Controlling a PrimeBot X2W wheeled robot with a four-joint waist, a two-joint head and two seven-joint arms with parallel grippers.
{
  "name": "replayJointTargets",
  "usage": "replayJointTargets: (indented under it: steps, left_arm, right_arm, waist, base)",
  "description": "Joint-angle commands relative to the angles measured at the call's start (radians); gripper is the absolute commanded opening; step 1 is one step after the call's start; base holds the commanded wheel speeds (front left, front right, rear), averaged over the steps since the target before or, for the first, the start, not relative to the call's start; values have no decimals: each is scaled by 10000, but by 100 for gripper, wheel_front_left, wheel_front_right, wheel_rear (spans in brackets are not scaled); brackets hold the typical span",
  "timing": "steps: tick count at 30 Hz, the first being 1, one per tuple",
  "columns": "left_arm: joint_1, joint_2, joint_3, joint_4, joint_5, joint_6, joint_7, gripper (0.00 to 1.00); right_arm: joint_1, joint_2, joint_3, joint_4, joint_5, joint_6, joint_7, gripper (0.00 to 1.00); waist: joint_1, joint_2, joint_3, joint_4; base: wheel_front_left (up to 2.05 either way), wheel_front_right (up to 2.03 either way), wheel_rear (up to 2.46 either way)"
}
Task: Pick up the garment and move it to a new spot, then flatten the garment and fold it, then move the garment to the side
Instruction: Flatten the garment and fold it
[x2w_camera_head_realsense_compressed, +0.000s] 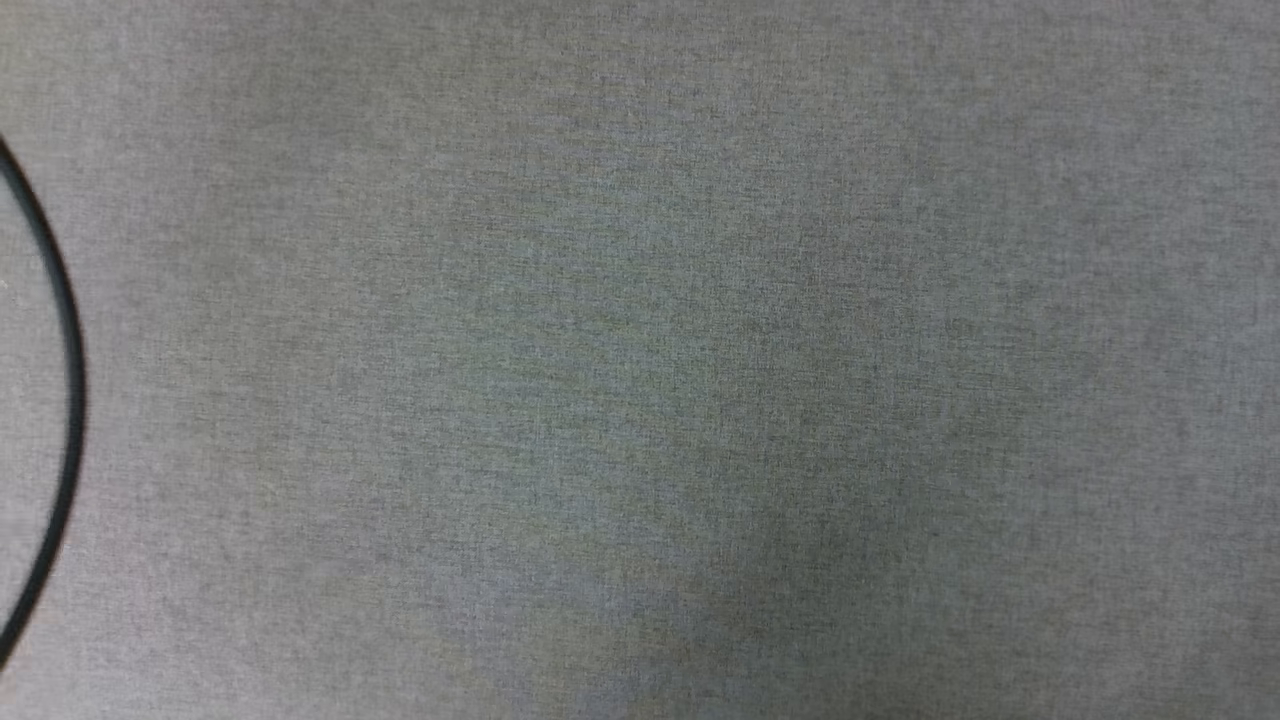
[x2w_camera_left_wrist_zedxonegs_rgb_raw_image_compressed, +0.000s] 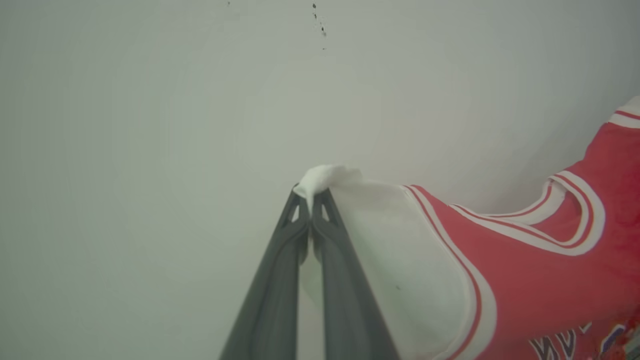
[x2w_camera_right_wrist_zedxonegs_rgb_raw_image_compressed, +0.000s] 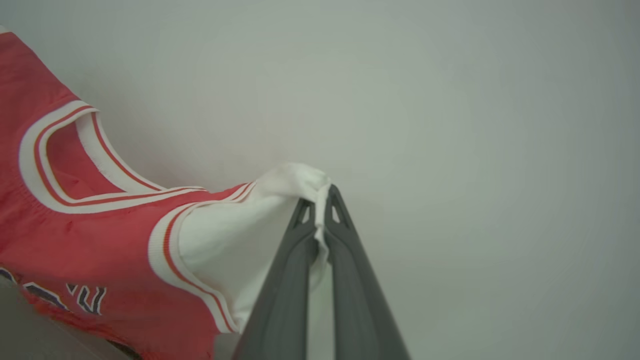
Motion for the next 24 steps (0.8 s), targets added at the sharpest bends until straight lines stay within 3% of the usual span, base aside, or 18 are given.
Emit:
replayJointTargets:
  steps: [1,5,13,19,24]
  left_arm:
    - [355,-14,-34,73,-87,-14,-172,0]
    - [1164,-2,-129,43,-176,-57,-395,0]
    - [3664,583,-118,-810,-545,152,-679,0]
    - [5753,1068,-2,-1835,-936,573,-726,0]
    - [8123,1623,97,-2999,-1383,1250,-753,0]
  right_arm:
    - [300,13,165,150,130,-16,-237,0]
    - [945,-76,615,230,481,-18,-644,0]
    - [2955,-550,1529,-285,1429,-17,-1198,0]
    - [4920,-848,1721,-977,1988,-17,-1484,0]
    - [7153,-993,1552,-1709,2488,-17,-1591,0]
  waist:
    - [-2,0,-56,-8]
    - [-2,0,-344,-17]
    - [-2,0,-1322,-167]
    - [-2,0,-2035,-314]
    - [-2,0,-2743,-466]
  base:
    - [0,0,0]
    - [0,0,0]
    - [0,0,0]
    - [0,0,0]
    - [0,0,0]
